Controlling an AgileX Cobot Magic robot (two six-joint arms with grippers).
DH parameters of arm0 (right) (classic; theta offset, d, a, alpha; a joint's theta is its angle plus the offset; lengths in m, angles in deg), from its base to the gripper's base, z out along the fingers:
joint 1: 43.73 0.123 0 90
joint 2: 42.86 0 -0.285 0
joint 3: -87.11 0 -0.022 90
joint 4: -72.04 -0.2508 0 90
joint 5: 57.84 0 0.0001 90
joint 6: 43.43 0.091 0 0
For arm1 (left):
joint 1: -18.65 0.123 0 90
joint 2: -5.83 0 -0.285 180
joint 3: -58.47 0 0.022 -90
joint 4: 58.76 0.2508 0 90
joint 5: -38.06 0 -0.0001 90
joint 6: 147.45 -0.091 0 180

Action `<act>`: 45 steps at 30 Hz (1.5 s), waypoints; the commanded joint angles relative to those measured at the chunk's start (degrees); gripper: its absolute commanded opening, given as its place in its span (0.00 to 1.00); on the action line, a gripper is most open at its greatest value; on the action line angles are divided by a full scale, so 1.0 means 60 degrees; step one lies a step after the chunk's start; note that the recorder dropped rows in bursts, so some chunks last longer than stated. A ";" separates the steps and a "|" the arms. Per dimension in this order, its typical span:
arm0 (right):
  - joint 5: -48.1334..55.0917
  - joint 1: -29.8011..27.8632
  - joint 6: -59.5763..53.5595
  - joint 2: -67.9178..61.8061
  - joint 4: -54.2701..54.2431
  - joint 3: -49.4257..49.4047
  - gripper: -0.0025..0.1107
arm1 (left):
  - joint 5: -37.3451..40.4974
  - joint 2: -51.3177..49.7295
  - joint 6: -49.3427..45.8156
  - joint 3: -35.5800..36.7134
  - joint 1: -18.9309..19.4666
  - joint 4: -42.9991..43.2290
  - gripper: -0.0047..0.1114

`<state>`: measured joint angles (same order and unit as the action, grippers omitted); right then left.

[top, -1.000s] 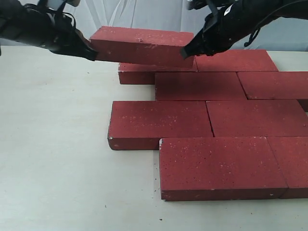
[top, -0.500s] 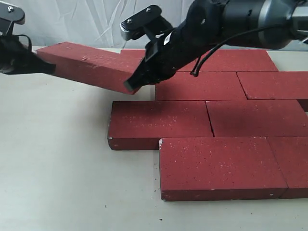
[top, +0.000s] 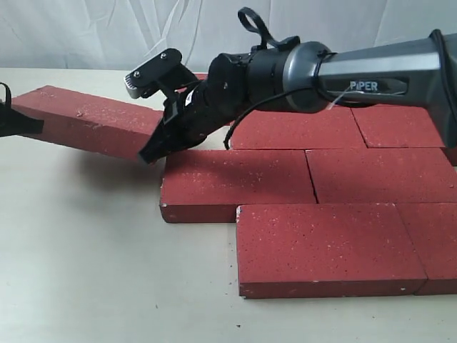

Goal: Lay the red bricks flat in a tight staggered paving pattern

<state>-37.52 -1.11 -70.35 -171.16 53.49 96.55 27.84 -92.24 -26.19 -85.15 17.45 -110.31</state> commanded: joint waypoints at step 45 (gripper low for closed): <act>0.2399 0.1013 -0.1854 -0.0025 -0.0147 0.0814 0.01 | -0.0442 0.0818 0.0317 0.0809 -0.0276 0.0447 0.04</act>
<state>-21.23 4.72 -81.26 -169.13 51.62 99.05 24.86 -87.67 -24.88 -80.38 16.01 -107.96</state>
